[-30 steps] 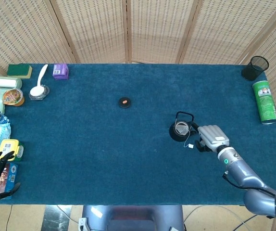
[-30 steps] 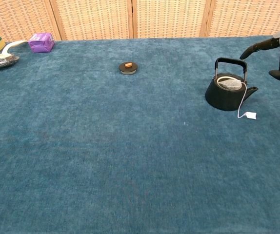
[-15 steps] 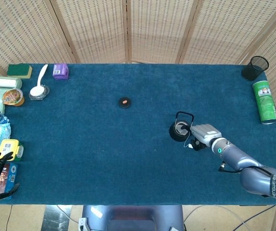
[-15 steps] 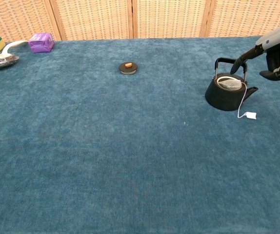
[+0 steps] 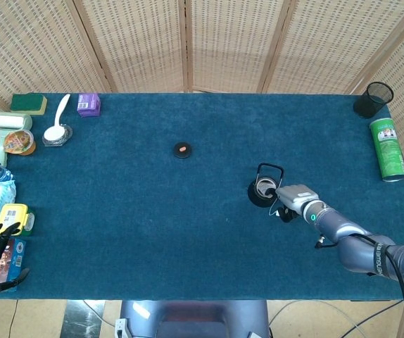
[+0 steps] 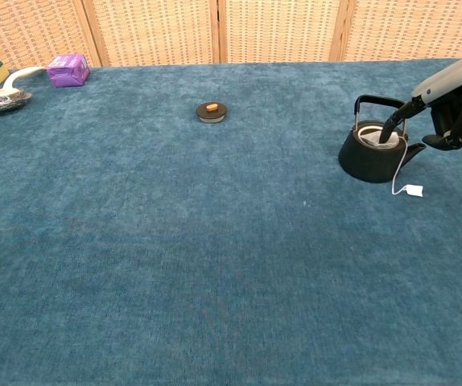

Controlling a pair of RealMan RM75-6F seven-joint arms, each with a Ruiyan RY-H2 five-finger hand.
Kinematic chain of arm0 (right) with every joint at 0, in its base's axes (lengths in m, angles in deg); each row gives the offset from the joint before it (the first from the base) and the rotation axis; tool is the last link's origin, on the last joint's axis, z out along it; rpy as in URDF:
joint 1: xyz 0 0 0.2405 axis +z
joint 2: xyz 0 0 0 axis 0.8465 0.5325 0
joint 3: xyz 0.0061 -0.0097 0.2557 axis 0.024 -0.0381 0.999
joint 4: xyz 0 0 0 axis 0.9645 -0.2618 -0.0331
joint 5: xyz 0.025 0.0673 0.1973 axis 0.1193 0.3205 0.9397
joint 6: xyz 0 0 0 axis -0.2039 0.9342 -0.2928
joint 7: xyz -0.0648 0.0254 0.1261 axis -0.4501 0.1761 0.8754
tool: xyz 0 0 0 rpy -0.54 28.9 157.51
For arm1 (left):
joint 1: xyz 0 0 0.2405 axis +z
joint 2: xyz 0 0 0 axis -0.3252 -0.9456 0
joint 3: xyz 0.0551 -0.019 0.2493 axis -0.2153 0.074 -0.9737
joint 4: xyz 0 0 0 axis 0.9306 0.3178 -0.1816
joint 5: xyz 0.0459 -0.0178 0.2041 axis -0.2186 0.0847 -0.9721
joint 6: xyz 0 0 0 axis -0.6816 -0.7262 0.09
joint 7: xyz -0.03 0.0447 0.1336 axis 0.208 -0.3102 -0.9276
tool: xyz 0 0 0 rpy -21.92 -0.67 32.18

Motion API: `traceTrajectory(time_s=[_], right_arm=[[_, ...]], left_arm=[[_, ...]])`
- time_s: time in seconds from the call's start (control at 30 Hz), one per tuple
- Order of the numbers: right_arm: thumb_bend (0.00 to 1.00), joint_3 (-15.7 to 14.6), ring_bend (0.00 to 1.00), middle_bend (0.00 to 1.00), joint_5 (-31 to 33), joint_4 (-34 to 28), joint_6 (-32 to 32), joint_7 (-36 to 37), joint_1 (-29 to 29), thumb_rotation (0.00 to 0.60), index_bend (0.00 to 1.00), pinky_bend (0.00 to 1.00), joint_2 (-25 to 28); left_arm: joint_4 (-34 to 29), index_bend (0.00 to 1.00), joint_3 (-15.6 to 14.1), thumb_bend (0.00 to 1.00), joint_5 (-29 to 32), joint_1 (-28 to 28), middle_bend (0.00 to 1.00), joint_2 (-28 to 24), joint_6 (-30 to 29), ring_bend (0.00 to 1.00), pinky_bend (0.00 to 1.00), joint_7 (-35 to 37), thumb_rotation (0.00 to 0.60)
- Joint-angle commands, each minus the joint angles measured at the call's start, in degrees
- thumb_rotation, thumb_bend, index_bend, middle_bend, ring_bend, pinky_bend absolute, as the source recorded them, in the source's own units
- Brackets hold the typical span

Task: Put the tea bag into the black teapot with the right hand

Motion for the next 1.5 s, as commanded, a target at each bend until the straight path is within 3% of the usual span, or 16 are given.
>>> traceTrajectory(time_s=[0.03,0.53,0.87,1.23,1.5], right_arm=[[0.74,-1.07,1.00,1.00,0.39,0.89,-0.16,0.74,0.91,0.600,0.11,1.00,-0.87],[0.74,-5.23,1.00,1.00,2.81,5.30,-0.76,2.81,5.16,0.600,0.12,1.00,-4.30],[0.74,-8.09,1.00,1.00,3.93,5.01,-1.62,3.27,7.30,0.600,0.13,1.00,-6.02],[0.74,-6.80,1.00,1.00,2.19,0.65,-5.29,4.36,7.76,0.600,0.13,1.00,-2.31],[0.73,-4.04,1.00,1.00,-3.16,-7.11,-14.27,6.03,2.15,0.600,0.13,1.00,3.80]], left_arm=[[0.03,0.08,0.00,0.28,0.03,-0.02,0.19,0.04,0.07,0.03,0.12,0.01,0.600],[0.46,0.08,0.20,0.28,0.63,-0.09,0.19,0.15,0.45,0.03,0.12,0.21,0.600],[0.87,0.08,0.25,0.28,0.59,-0.14,0.19,0.24,0.51,0.03,0.12,0.66,0.600],[0.88,0.08,0.29,0.28,0.48,-0.24,0.19,0.15,0.58,0.03,0.12,0.94,0.600],[0.65,0.08,0.18,0.28,-0.24,-0.29,0.19,0.30,0.34,0.03,0.12,0.94,0.600]])
